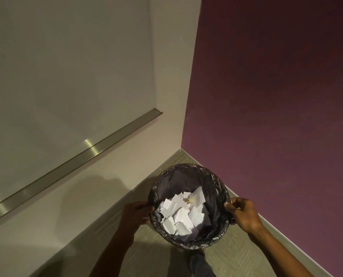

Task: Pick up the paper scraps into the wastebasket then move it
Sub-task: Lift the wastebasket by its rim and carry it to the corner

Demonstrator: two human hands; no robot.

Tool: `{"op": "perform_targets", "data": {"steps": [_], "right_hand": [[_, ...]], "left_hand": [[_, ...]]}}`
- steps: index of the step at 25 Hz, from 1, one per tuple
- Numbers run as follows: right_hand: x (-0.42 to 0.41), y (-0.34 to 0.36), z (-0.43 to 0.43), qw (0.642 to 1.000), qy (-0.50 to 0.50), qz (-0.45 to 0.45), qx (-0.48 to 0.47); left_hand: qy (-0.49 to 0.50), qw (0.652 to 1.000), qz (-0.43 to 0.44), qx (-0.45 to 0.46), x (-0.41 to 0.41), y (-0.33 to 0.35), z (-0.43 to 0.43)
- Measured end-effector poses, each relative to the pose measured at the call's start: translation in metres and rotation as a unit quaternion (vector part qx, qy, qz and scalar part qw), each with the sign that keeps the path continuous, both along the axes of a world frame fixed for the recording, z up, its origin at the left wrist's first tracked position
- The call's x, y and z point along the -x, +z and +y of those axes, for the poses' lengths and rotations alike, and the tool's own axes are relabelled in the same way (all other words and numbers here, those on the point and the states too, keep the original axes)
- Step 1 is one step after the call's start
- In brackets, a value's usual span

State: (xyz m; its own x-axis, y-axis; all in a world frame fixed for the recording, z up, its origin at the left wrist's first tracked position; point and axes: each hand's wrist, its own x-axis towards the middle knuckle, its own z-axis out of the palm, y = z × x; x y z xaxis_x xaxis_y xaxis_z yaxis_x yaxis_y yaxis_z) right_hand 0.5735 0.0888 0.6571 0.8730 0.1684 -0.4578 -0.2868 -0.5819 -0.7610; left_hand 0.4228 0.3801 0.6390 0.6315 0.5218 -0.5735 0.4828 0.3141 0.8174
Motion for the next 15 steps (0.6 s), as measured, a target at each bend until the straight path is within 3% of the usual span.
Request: {"op": "perform_targets", "data": {"steps": [8,15], "right_hand": [[-0.114,-0.030,0.022,0.999,0.016,0.040,0.012],[-0.203,-0.097,0.037,0.995,0.035,0.088,0.032]], "left_hand": [[0.026,0.997,0.074,-0.006,-0.105,-0.018,0.009],[0.018,0.988,0.154,-0.020,-0.196,-0.065,0.023]]}}
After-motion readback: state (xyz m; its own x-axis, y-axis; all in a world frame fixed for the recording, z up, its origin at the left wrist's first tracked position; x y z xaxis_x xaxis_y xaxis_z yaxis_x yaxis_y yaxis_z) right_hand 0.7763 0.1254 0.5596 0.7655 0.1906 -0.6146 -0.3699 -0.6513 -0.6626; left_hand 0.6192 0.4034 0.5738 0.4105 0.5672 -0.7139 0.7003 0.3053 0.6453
